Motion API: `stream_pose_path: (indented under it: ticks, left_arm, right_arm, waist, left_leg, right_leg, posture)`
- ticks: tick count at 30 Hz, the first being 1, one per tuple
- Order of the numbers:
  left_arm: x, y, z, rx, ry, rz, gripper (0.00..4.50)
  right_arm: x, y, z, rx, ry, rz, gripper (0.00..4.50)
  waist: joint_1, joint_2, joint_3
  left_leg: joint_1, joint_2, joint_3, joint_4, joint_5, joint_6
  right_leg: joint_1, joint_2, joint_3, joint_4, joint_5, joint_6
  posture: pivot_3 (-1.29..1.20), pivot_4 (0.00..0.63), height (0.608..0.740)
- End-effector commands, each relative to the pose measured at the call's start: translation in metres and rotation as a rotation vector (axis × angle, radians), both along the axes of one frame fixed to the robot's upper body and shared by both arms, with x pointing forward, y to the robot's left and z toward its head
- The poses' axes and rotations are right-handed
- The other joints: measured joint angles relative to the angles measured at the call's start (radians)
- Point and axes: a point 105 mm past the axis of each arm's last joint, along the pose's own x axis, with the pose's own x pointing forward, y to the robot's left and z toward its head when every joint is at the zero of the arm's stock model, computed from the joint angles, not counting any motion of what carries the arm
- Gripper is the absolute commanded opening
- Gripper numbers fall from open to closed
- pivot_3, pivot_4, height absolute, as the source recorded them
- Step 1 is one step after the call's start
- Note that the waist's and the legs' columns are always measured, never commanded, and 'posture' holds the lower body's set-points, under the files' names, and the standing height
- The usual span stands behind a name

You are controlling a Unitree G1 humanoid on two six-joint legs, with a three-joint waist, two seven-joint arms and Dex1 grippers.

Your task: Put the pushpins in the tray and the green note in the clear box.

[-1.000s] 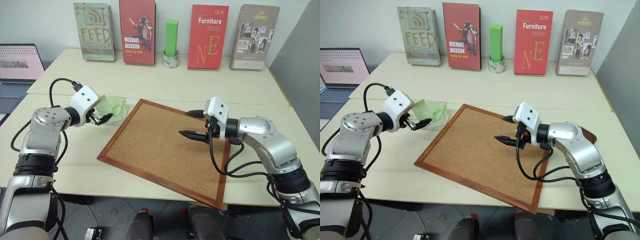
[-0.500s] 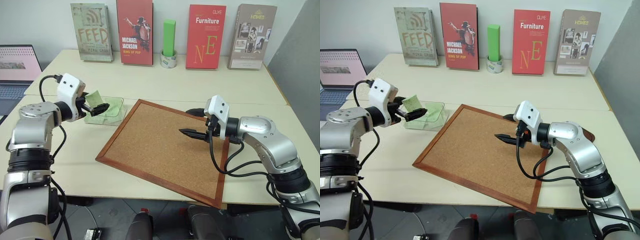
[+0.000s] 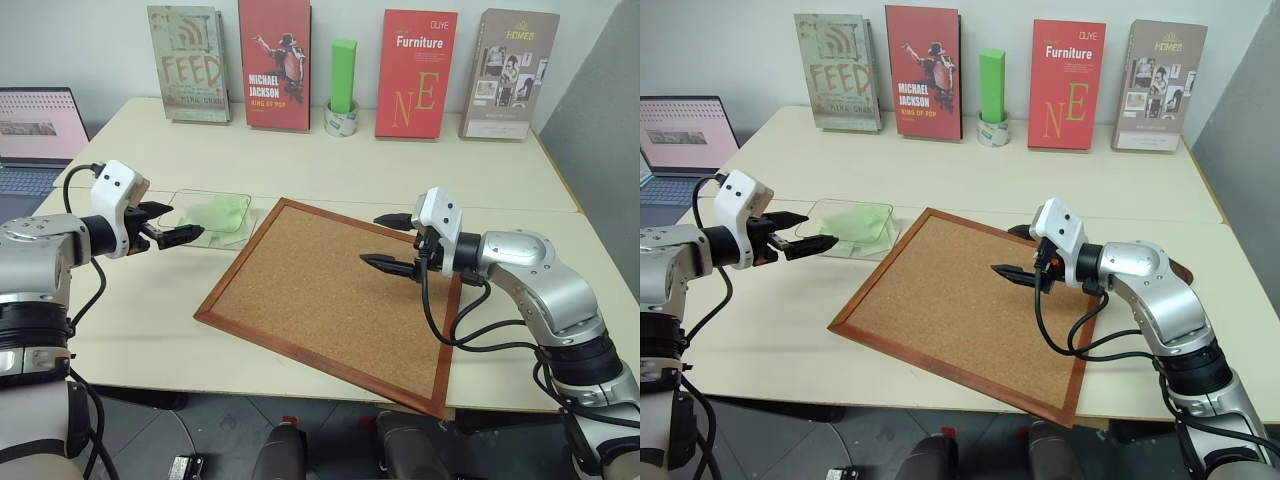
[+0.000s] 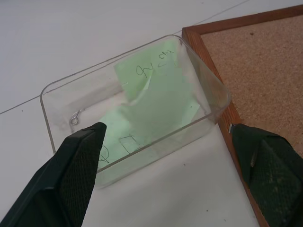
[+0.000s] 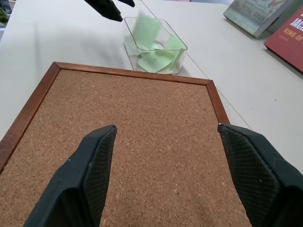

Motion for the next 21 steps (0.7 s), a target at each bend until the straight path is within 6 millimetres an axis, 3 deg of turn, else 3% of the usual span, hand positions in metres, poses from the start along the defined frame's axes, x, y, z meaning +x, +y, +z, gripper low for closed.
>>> stream_pose_path:
  ticks: [1,6,13,21]
  left_arm:
    - [0.008,-0.005,0.007,0.093,-0.055,-0.039,4.47]
    - [0.004,-0.003,-0.005,0.162,-0.012,-0.072,4.47]
    - [0.012,-0.006,0.039,-0.032,-0.184,-0.03,4.47]
    - [-0.001,-0.026,0.07,-0.136,-0.282,-0.122,4.47]
  right_arm:
    - [-0.002,0.001,0.02,0.024,-0.076,0.005,3.64]
    - [-0.002,0.001,0.021,0.026,-0.079,-0.001,3.64]
    - [-0.002,0.001,0.023,0.045,-0.088,-0.006,3.64]
    - [-0.008,-0.012,0.039,0.131,-0.117,-0.035,3.64]
  waist:
    - [0.001,0.0,0.0]
    - [0.0,0.0,0.0]
    - [0.0,0.0,0.0]
    - [0.0,0.0,0.0]
  left_leg:
    - [0.0,0.0,0.0,0.0,0.0,0.0]
    - [0.0,0.0,0.0,0.0,0.0,0.0]
    - [0.0,0.0,0.0,0.0,0.0,0.0]
    - [0.0,0.0,0.0,0.0,0.0,0.0]
  right_leg:
    - [0.0,0.0,0.0,0.0,0.0,0.0]
    - [0.0,0.0,0.0,0.0,0.0,0.0]
    - [0.0,0.0,0.0,0.0,0.0,0.0]
    - [0.0,0.0,0.0,0.0,0.0,0.0]
  posture:
    - [0.0,0.15,0.74]
    - [0.0,0.15,0.74]
    - [0.0,0.15,0.74]
    - [0.0,0.15,0.74]
